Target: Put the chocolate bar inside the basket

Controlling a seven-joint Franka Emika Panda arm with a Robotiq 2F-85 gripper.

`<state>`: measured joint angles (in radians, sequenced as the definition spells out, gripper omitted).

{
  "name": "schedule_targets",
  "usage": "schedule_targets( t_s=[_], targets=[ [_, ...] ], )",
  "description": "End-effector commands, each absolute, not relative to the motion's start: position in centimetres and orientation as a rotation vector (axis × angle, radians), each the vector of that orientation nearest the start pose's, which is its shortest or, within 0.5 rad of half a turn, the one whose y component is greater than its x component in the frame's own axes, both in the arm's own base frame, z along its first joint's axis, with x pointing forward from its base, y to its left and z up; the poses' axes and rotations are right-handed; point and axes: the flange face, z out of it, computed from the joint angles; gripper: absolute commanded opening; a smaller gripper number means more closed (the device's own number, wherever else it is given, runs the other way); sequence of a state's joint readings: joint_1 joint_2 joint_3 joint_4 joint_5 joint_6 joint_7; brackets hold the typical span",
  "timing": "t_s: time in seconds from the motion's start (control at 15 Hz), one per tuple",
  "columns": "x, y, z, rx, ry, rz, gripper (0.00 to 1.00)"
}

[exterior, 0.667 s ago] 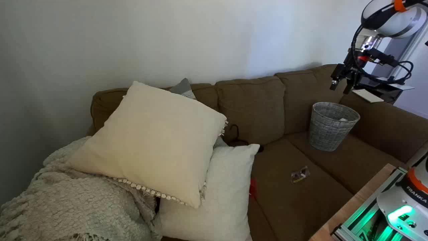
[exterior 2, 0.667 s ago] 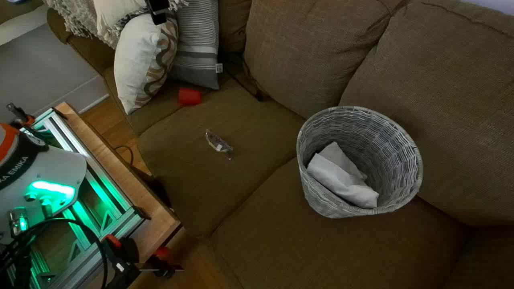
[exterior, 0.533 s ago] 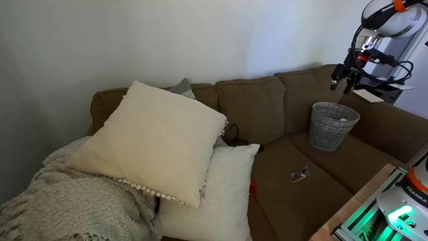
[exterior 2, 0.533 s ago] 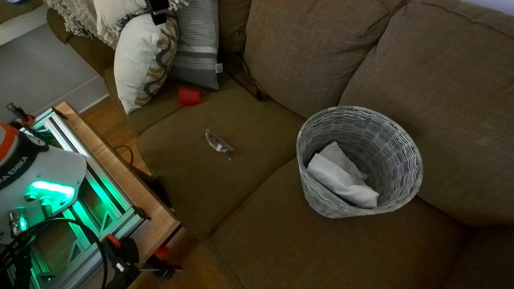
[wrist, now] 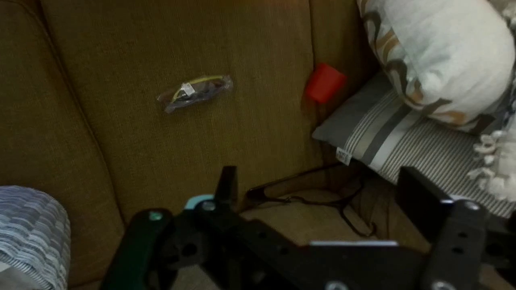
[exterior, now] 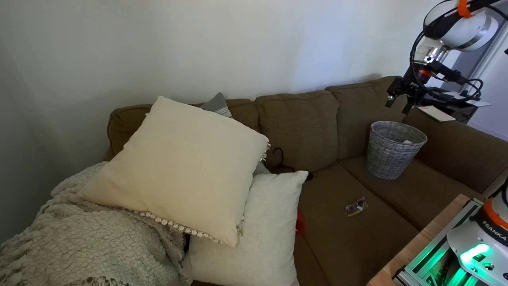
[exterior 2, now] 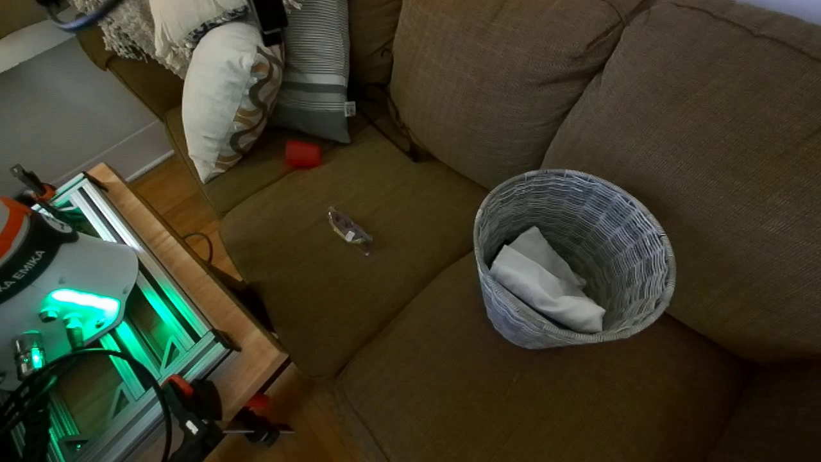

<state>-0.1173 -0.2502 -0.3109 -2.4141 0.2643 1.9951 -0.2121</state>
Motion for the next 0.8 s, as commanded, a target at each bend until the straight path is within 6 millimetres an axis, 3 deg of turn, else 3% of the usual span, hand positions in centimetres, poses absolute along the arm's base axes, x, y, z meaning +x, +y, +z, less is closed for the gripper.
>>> schedule_targets(
  t_s=[0.0, 0.2, 0.4, 0.6, 0.73],
  targets=[
    [43.3, -20.1, 33.5, -2.675, 0.73, 0.017, 1.0],
    [44.9, -20.3, 27.8, -2.618, 0.946, 0.047, 1.0],
    [45.4, -17.2, 21.2, -2.607, 0.978, 0.323, 1.0],
    [44.5, -16.1, 15.5, -2.559, 1.073, 0.527, 1.0],
    [44.0, -15.6, 12.8, -2.499, 1.101, 0.662, 1.0]
  ],
)
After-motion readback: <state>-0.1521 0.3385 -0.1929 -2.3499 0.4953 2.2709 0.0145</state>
